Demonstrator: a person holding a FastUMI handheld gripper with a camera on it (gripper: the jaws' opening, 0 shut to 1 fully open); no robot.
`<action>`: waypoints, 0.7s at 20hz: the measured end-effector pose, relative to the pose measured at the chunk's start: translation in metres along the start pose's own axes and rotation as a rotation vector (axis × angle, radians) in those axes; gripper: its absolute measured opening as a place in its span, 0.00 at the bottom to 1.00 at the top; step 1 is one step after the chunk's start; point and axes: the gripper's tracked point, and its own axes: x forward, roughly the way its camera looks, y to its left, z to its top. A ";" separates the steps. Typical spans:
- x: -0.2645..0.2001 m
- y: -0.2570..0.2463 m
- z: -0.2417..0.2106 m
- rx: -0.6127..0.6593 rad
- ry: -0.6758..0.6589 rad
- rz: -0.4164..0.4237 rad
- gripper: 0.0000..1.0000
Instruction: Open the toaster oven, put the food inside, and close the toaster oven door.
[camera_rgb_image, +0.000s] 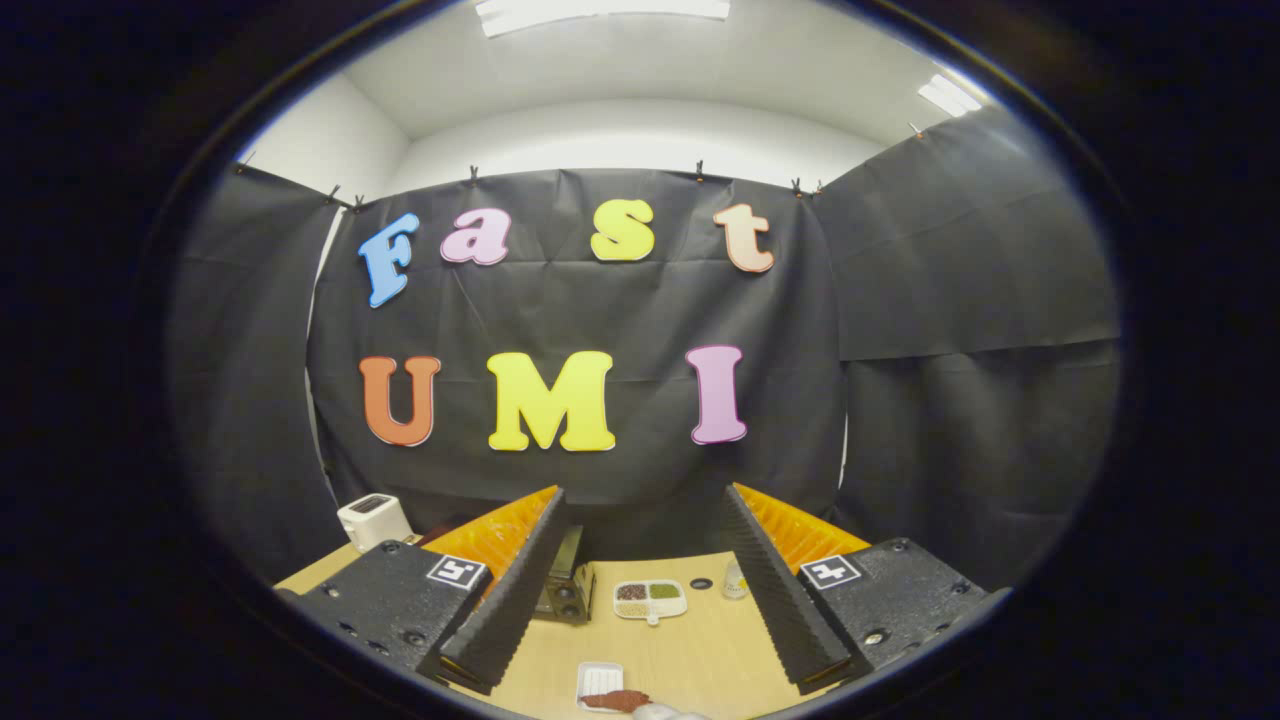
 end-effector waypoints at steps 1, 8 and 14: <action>0.000 0.000 0.000 -0.002 0.001 -0.002 0.99; 0.010 0.015 -0.010 0.013 0.011 -0.026 0.99; 0.045 0.068 -0.031 -0.009 0.016 -0.011 0.99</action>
